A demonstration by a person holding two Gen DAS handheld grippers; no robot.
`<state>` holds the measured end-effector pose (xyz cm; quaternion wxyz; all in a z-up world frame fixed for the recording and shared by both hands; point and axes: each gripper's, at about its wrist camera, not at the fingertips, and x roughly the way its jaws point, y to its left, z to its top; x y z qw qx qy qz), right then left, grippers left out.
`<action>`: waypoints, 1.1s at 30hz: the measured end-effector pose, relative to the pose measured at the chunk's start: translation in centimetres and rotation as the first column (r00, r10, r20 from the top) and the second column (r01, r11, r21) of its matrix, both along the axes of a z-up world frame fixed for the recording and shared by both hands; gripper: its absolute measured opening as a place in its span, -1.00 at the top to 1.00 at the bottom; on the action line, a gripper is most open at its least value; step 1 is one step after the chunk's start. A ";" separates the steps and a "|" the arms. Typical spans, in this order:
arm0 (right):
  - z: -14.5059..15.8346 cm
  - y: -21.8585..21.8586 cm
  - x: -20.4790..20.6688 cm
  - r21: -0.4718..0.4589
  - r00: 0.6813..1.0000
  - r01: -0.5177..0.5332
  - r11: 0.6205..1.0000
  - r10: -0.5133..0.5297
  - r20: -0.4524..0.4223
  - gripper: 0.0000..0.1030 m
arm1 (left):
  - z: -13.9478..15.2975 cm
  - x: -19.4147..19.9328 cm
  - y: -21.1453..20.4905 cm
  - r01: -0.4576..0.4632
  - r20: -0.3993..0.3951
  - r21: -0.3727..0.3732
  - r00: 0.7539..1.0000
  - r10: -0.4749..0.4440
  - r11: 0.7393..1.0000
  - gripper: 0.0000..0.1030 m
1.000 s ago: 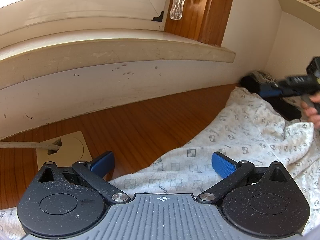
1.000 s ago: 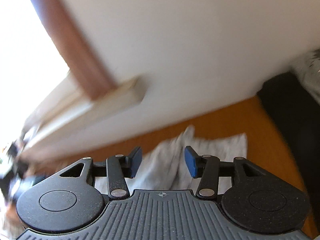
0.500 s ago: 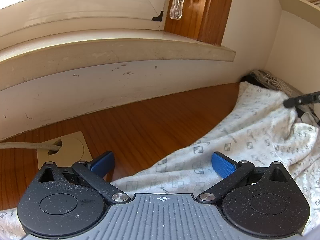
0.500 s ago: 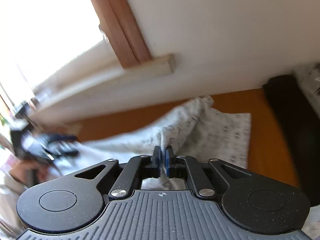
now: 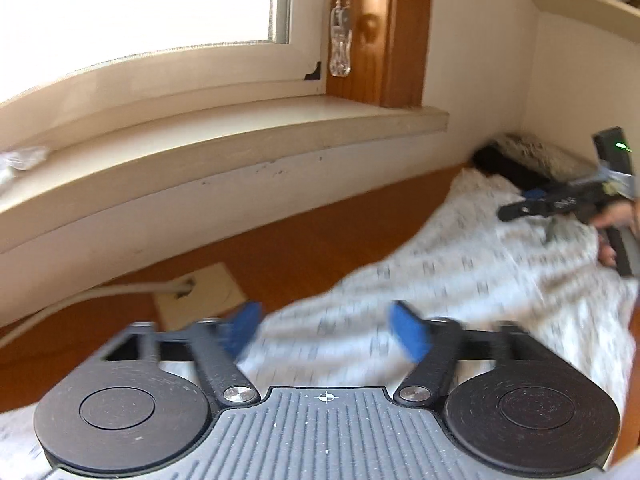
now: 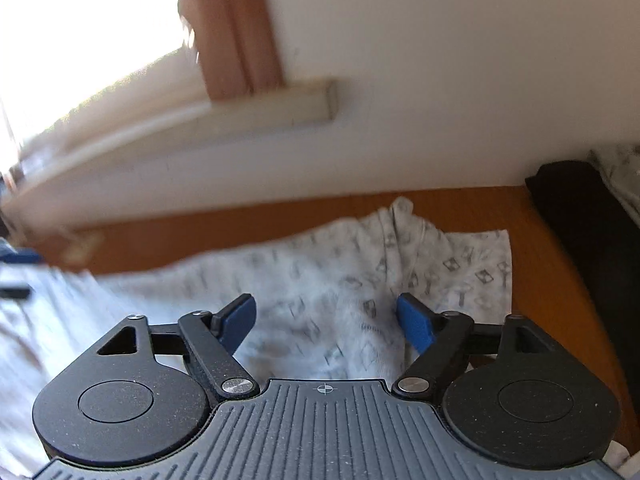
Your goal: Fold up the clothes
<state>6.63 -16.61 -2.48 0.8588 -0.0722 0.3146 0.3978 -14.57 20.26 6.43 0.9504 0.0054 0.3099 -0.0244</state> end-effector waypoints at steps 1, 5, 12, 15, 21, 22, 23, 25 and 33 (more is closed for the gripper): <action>-0.3 0.3 -0.1 -0.018 1.000 -0.005 1.000 0.006 0.014 -0.66 | 0.1 -0.9 -0.3 0.002 0.002 0.019 1.000 -0.002 1.000 -0.02; -0.7 0.6 -0.1 -0.031 1.000 -0.022 0.999 0.023 0.018 -0.77 | -0.4 -3.7 -1.6 0.019 -0.013 0.069 1.000 -0.018 0.997 -0.01; -0.8 -0.7 0.8 0.062 0.999 -0.014 0.998 0.017 -0.040 -0.78 | -2.1 -3.7 -4.4 0.046 -0.041 0.137 0.998 -0.041 0.990 -0.01; -0.8 -0.6 0.7 0.056 0.999 -0.017 0.998 0.019 -0.037 -0.79 | -2.4 -3.4 -5.3 0.054 -0.031 0.161 0.998 -0.050 0.985 0.48; -0.6 -0.7 0.2 0.056 0.999 -0.012 0.998 0.014 -0.036 -0.79 | -0.2 -5.5 -6.2 0.047 0.053 0.156 0.997 -0.056 0.987 0.95; -0.6 -0.6 0.2 0.057 0.999 -0.012 0.998 0.014 -0.036 -0.79 | 0.3 -6.1 -6.5 0.047 0.061 0.165 0.996 -0.058 0.985 0.95; -0.6 -0.6 0.3 0.058 0.999 -0.011 0.998 0.013 -0.038 -0.79 | 0.2 -6.5 -6.7 0.050 0.051 0.165 0.997 -0.059 0.985 0.95; -0.6 -0.6 0.4 0.061 0.999 -0.010 0.998 0.013 -0.040 -0.79 | 0.1 -7.3 -7.1 0.056 0.031 0.166 0.998 -0.062 0.985 0.96; -0.7 -0.9 0.4 0.066 0.999 -0.012 0.998 0.015 -0.042 -0.80 | -0.9 -10.5 -5.1 -0.057 0.002 0.221 0.998 0.058 0.974 0.41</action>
